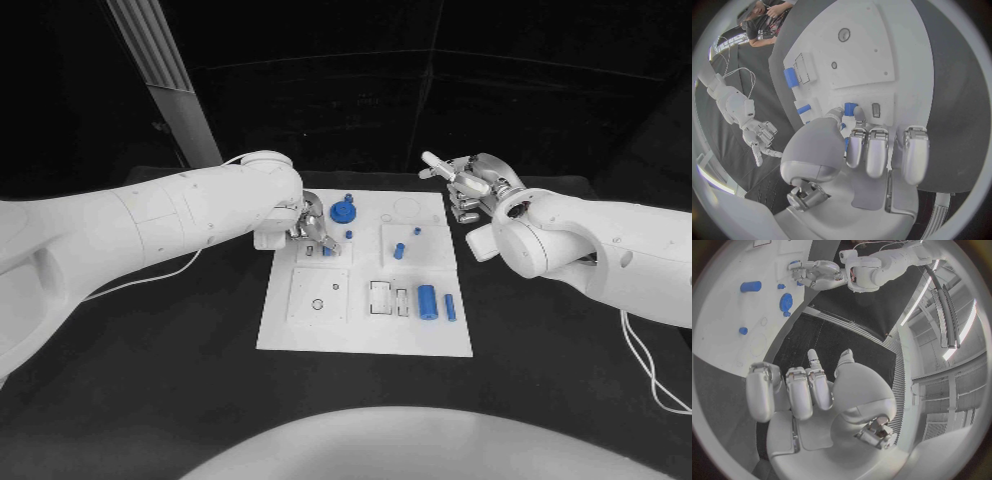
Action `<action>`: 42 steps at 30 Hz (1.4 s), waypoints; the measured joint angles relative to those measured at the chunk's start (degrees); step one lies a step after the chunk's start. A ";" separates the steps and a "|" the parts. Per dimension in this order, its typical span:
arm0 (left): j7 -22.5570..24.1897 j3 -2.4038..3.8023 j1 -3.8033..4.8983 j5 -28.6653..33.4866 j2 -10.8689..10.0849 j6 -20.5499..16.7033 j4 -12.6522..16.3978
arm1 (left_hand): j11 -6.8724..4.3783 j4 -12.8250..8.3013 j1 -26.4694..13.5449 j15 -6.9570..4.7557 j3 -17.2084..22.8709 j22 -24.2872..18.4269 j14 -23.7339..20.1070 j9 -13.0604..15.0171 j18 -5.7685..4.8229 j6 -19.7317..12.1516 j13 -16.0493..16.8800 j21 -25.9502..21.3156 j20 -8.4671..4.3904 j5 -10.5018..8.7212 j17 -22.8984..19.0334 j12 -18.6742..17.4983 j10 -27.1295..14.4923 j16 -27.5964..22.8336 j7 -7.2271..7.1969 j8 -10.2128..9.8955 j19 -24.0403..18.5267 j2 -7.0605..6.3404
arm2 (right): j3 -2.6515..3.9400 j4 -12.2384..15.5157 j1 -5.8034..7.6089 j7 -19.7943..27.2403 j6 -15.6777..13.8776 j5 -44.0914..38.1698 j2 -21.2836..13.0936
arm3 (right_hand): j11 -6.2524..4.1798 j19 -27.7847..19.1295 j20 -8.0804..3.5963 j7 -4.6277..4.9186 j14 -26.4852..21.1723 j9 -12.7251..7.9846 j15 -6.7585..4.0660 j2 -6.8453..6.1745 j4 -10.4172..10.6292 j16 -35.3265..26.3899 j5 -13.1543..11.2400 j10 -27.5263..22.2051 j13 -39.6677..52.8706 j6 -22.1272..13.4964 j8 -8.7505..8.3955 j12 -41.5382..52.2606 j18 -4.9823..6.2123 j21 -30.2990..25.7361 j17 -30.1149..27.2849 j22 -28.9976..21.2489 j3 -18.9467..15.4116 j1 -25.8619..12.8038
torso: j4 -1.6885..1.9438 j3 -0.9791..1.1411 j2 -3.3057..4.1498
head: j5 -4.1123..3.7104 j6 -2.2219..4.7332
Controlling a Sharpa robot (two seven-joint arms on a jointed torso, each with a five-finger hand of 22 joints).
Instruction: Assemble the parts on the task board
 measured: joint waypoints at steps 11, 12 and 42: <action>0.60 -0.02 -0.06 0.11 -0.16 -0.22 -0.13 | 0.00 0.37 2.70 0.00 -0.68 0.00 0.00 0.53 0.00 0.00 0.00 0.00 0.00 -7.79 0.00 0.00 0.00 0.00 -0.01 0.17 0.00 1.62 | 0.00 -0.01 0.00 -0.07 0.01 0.00 0.07 | 0.00 0.00 0.00 0.00 0.00 -0.01 0.00 0.00 0.00 0.00 0.00 0.00 0.00 0.00 0.00 0.00 0.00 0.00 0.00 0.00 0.00 0.00 | -0.01 0.00 0.02 | -0.02 0.00; 0.62 -0.03 -0.06 0.12 -0.14 -0.22 -0.17 | 0.00 0.41 2.70 0.00 -0.73 0.00 0.00 0.56 0.00 0.00 0.00 0.00 0.00 -7.95 0.00 0.00 0.00 0.00 -0.01 0.19 0.00 1.62 | 0.00 -0.01 0.00 -0.08 0.01 0.00 0.08 | 0.00 0.00 0.00 0.00 0.00 0.00 0.00 0.00 0.00 0.00 0.00 0.00 0.00 0.00 0.00 0.00 0.00 0.00 0.00 0.00 0.00 0.00 | -0.01 0.00 0.02 | -0.02 0.00; 0.87 -0.05 -0.11 0.25 0.03 -0.53 -0.53 | -0.21 0.42 5.97 -0.41 -0.71 0.00 0.00 0.54 0.00 0.02 0.01 0.00 -0.20 -10.80 0.00 0.00 0.21 0.00 -0.01 -0.06 -0.20 5.37 | -0.01 -0.04 -0.01 -0.29 0.01 0.00 0.09 | 0.00 0.00 0.00 0.00 0.00 0.03 0.00 0.00 0.00 0.00 0.00 0.00 0.00 0.00 0.00 0.00 0.00 0.00 0.02 0.00 0.01 0.00 | -0.01 -0.01 -0.01 | -0.13 0.00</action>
